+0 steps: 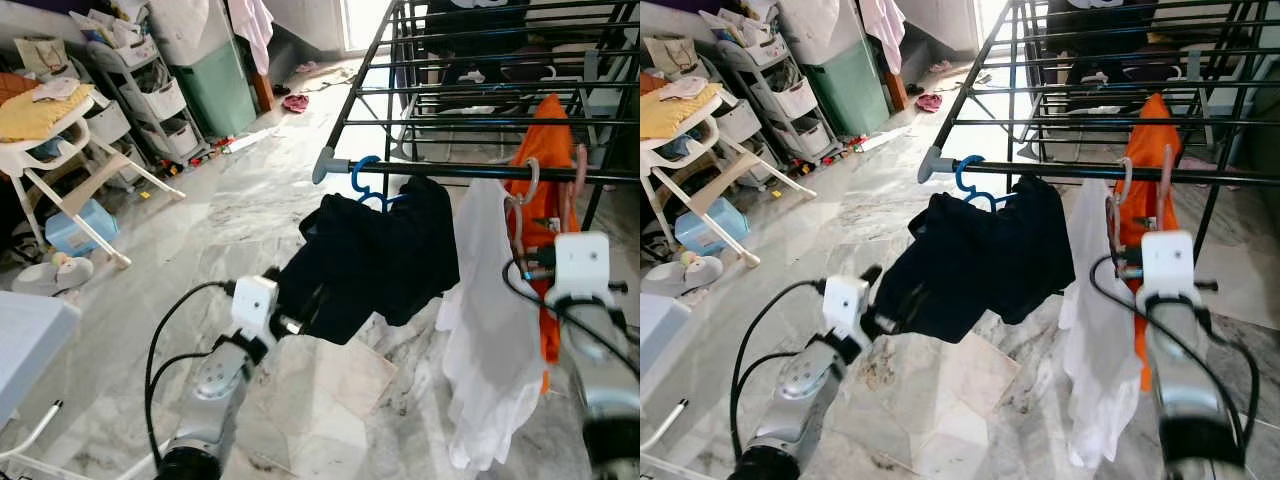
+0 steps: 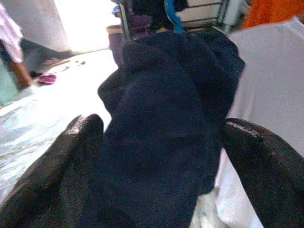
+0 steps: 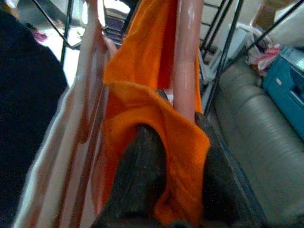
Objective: Hang hanger
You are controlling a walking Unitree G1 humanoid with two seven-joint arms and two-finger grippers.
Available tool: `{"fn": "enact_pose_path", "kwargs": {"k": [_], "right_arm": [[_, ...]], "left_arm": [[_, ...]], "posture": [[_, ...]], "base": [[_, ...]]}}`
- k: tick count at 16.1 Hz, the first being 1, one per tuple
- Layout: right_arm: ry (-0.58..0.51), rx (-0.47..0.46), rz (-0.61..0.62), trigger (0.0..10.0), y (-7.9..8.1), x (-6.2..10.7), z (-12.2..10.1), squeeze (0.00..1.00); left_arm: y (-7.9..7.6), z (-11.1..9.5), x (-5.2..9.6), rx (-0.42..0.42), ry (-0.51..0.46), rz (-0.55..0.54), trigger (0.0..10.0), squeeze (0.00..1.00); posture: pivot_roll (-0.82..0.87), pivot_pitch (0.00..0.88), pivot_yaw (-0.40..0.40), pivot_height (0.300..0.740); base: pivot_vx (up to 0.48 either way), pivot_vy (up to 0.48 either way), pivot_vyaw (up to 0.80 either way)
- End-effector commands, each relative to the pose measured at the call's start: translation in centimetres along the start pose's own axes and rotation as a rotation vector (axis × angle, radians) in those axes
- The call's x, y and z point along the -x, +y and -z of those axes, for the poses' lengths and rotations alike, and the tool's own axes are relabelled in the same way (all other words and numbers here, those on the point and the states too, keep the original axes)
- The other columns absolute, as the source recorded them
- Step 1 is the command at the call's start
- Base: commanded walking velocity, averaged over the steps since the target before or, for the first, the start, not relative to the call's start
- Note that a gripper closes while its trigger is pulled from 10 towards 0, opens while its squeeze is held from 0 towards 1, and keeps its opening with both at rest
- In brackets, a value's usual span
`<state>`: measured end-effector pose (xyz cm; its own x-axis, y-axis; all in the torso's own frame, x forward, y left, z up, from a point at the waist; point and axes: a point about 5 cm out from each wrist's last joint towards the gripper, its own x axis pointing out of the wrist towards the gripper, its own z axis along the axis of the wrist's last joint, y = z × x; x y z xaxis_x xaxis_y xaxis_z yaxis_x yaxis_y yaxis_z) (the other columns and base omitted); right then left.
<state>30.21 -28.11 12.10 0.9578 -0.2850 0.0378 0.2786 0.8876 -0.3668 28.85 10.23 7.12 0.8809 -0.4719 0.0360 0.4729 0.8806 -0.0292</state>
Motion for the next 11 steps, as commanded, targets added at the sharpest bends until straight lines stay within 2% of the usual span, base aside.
{"fn": "enact_pose_path", "kwargs": {"k": [1,3,5,8,11], "right_arm": [[-0.084,-0.025,0.025,0.0,-0.1,0.1,-1.9,0.0],[-0.07,-0.016,0.068,0.0,-0.7,2.2,-1.2,0.0],[-0.061,-0.014,0.093,0.0,-0.9,3.5,-1.0,0.0],[-0.038,-0.008,0.1,0.0,-0.6,5.2,-0.4,0.0],[0.047,-0.009,0.098,0.0,0.4,7.8,1.4,0.0]], "left_arm": [[0.6,0.2,0.4,-0.005,0.023,-0.036,10.0,0.0],[0.4,0.8,0.9,0.003,0.067,-0.064,10.0,0.0],[0.6,0.9,1.1,0.0,0.086,-0.081,10.0,0.0],[0.6,0.9,1.0,0.0,0.093,-0.09,10.0,0.0],[0.6,1.3,1.0,-0.01,0.121,-0.083,10.0,0.0]], "posture": [[-0.29,0.014,0.194,0.74],[-0.3,0.013,0.189,0.74],[-0.31,0.011,0.183,0.74],[-0.32,0.01,0.187,0.74],[-0.33,0.014,0.201,0.74]], "base": [[0.0,0.0,0.0],[0.0,0.0,0.0],[0.0,0.0,0.0],[0.0,0.0,0.0],[0.0,0.0,0.0]]}}
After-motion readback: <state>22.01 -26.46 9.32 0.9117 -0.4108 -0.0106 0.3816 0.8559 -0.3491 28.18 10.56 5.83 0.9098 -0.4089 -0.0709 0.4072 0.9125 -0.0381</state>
